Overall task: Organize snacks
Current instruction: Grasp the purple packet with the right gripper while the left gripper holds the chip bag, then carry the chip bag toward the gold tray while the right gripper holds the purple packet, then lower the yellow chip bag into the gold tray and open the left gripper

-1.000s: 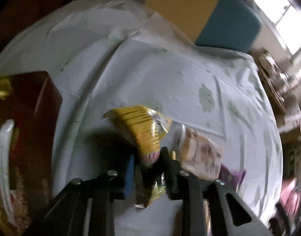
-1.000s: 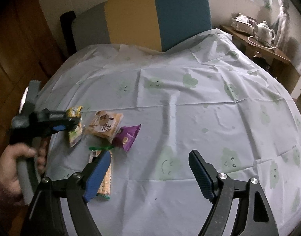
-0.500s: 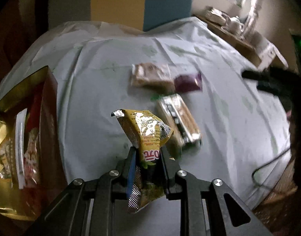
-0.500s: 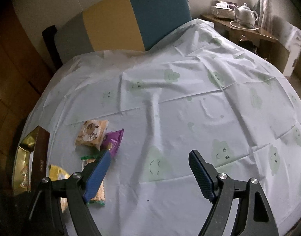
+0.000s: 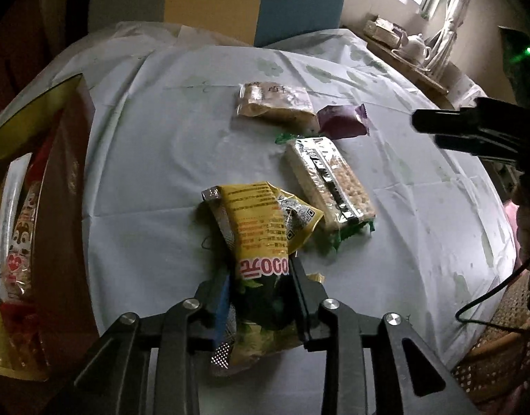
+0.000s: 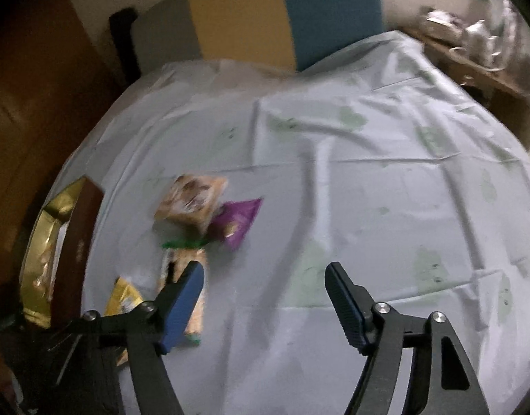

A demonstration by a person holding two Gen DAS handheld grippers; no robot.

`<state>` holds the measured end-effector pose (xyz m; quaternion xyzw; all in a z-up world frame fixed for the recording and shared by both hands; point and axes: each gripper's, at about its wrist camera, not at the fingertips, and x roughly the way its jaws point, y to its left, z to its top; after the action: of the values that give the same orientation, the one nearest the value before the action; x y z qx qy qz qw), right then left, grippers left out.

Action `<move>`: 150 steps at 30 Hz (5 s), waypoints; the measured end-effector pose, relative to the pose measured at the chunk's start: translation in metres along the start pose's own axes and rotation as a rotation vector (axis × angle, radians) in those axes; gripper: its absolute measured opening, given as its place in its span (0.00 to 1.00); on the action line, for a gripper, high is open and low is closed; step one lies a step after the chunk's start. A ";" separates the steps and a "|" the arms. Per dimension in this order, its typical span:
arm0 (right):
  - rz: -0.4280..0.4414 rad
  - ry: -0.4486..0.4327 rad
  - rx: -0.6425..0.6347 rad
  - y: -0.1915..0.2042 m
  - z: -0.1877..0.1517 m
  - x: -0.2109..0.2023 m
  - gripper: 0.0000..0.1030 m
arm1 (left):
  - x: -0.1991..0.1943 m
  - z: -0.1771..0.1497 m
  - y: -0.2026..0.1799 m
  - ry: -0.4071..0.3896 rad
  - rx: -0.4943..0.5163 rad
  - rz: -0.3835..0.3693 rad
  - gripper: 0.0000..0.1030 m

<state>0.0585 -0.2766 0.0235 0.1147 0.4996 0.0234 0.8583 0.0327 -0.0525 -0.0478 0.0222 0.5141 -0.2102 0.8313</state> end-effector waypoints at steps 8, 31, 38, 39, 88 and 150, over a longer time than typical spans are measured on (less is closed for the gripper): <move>0.051 0.082 0.111 0.010 0.028 0.046 0.71 | -0.002 -0.004 0.008 -0.018 -0.021 -0.042 0.31; 0.140 0.280 0.168 -0.041 -0.009 0.052 0.50 | -0.005 -0.005 0.008 -0.040 -0.029 -0.018 0.32; 0.036 0.203 0.245 -0.061 0.000 0.039 0.65 | -0.004 -0.005 0.006 -0.049 -0.028 -0.003 0.33; 0.027 0.195 0.238 -0.061 0.000 0.037 0.66 | -0.005 -0.006 0.005 -0.051 -0.025 0.000 0.33; -0.179 0.175 -0.489 0.046 -0.034 0.053 0.47 | -0.008 -0.010 0.002 -0.080 -0.024 0.024 0.31; -0.211 0.159 -0.558 0.054 -0.042 0.053 0.50 | -0.150 0.006 0.245 -0.309 -0.685 0.150 0.27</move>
<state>0.0532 -0.2089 -0.0300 -0.1803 0.5485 0.0794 0.8126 0.0722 0.2182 0.0404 -0.2512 0.4199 0.0342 0.8714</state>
